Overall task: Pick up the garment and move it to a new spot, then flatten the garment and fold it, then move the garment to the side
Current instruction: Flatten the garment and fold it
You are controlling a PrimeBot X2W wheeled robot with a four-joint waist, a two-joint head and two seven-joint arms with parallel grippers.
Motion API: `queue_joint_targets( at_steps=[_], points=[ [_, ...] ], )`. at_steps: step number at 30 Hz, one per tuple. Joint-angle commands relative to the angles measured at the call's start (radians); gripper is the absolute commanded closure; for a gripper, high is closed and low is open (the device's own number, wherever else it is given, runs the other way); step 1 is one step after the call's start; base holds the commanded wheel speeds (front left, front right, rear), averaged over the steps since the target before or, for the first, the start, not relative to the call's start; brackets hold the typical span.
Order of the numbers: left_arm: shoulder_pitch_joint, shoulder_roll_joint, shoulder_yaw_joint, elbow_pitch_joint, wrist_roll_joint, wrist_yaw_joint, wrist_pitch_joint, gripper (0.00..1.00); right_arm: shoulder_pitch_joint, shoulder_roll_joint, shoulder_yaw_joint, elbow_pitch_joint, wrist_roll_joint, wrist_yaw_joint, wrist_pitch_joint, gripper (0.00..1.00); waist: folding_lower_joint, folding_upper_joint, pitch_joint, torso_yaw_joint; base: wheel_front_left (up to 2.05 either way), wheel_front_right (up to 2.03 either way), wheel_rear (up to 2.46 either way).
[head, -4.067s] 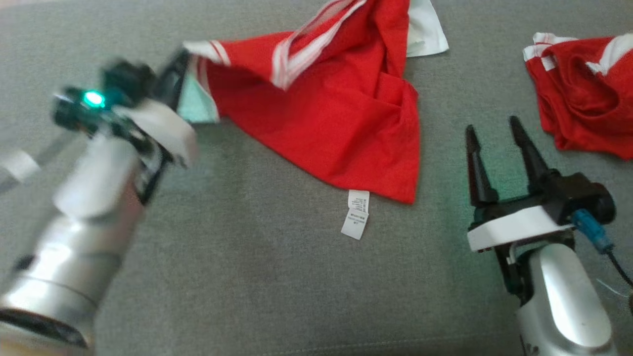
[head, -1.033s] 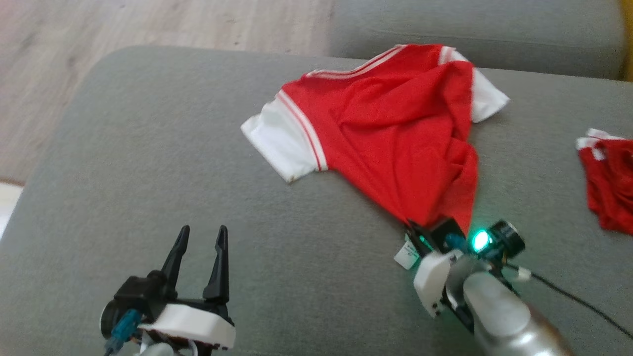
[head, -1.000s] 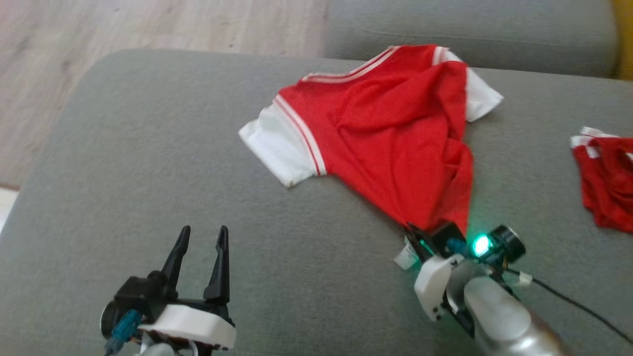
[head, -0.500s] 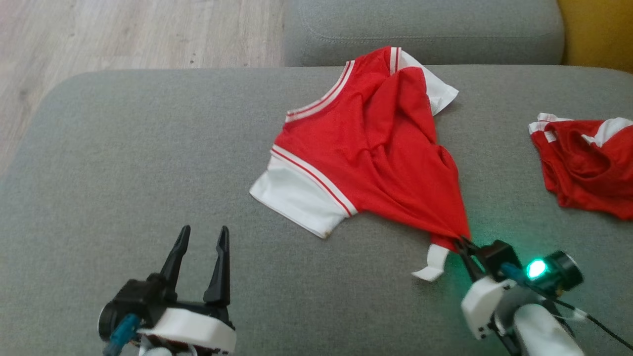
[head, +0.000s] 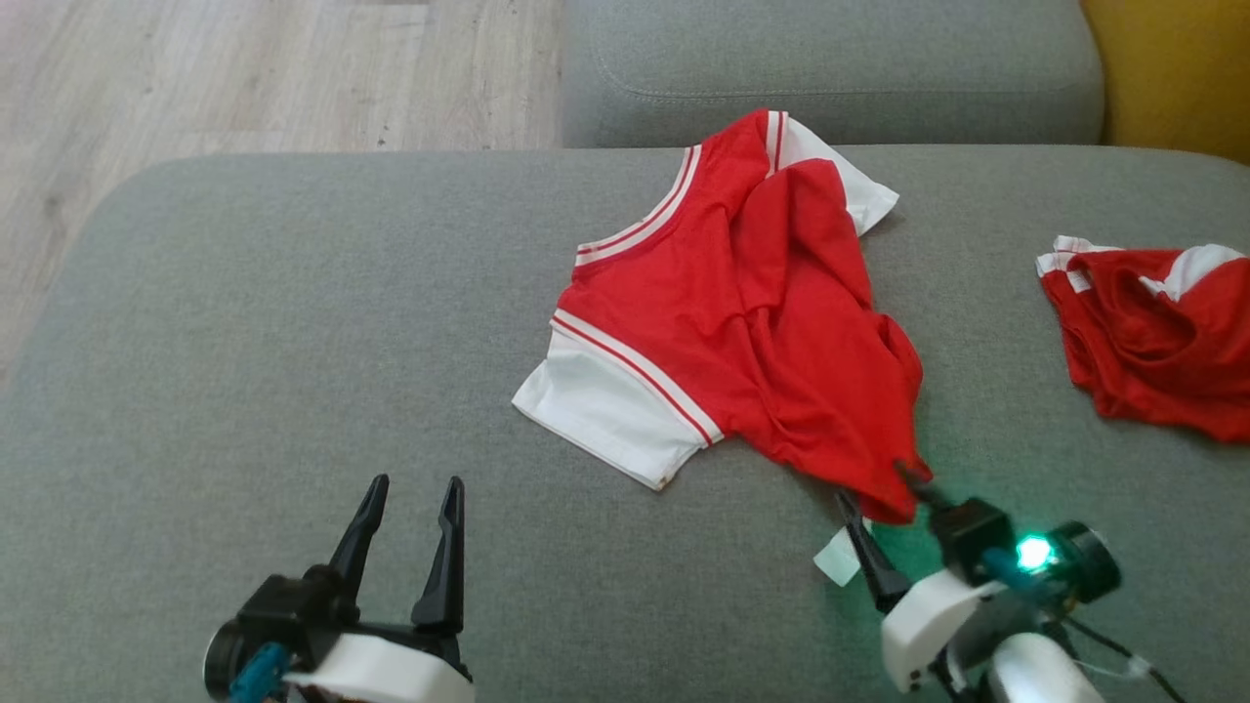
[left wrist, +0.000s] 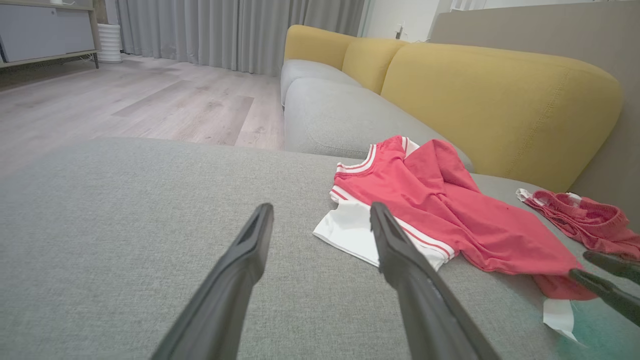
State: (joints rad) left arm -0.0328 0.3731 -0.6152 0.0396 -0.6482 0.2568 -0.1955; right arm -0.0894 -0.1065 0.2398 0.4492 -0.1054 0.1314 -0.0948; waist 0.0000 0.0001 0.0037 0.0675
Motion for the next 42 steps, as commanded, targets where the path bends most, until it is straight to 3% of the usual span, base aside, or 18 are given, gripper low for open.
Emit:
queue_joint_targets(
  at_steps=[1, 7, 12, 21, 28, 29, 31, 32, 42],
  points=[
    [-0.030, 0.020, 0.031, -0.031, 0.002, 0.007, -0.001, 0.00, -0.011, -0.001, -0.002, -0.046, 0.015, -0.001, -0.003, 0.00, 0.0000, -0.0001, -0.003, 0.005, 0.00, 0.00, 0.00],
    [-0.025, 0.026, 0.028, -0.033, 0.002, 0.010, 0.002, 0.00, 0.022, 0.015, -0.153, -0.127, 0.053, -0.001, -0.001, 0.00, 0.0000, -0.0001, -0.012, 0.028, 0.00, 0.00, 0.00],
    [-0.025, 0.031, 0.026, -0.038, 0.002, 0.014, 0.006, 0.00, 0.040, 0.024, -0.275, -0.135, 0.005, -0.001, 0.022, 0.00, 0.0000, -0.0001, -0.010, 0.051, 0.00, 0.00, 0.00],
    [-0.041, 0.040, 0.033, -0.045, 0.002, 0.018, 0.009, 0.00, -0.046, 0.040, -0.336, 0.072, -0.052, -0.001, 0.022, 0.00, 0.0000, -0.0001, 0.030, 0.098, 0.00, 0.00, 0.00],
    [-0.047, 0.044, 0.041, -0.044, -0.001, 0.022, 0.004, 0.00, -0.148, 0.051, -0.323, 0.244, -0.048, -0.001, -0.006, 0.00, 0.0000, -0.0001, 0.048, 0.123, 0.00, 0.00, 0.00],
    [-0.047, 0.044, 0.042, -0.044, -0.001, 0.022, 0.004, 0.00, -0.157, 0.052, -0.319, 0.266, -0.047, -0.001, -0.002, 0.20, 0.0000, -0.0001, 0.048, 0.124, 0.00, 0.00, 0.00],
    [-0.046, 0.044, 0.043, -0.041, -0.003, 0.023, 0.002, 0.00, -0.173, 0.054, -0.317, 0.307, -0.041, -0.001, 0.003, 0.85, 0.0000, -0.0001, 0.048, 0.125, 0.00, 0.00, 0.00],
    [-0.045, 0.044, 0.044, -0.040, -0.004, 0.024, 0.001, 0.00, -0.179, 0.054, -0.320, 0.324, -0.037, -0.001, 0.005, 1.00, 0.0000, -0.0001, 0.046, 0.124, 0.00, 0.00, 0.00],
    [-0.030, 0.036, 0.050, -0.025, -0.017, 0.028, -0.013, 0.00, -0.169, 0.055, -0.439, 0.345, -0.046, -0.001, -0.056, 1.00, 0.0000, -0.0001, 0.031, 0.078, 0.00, 0.00, 0.00]
  ],
)
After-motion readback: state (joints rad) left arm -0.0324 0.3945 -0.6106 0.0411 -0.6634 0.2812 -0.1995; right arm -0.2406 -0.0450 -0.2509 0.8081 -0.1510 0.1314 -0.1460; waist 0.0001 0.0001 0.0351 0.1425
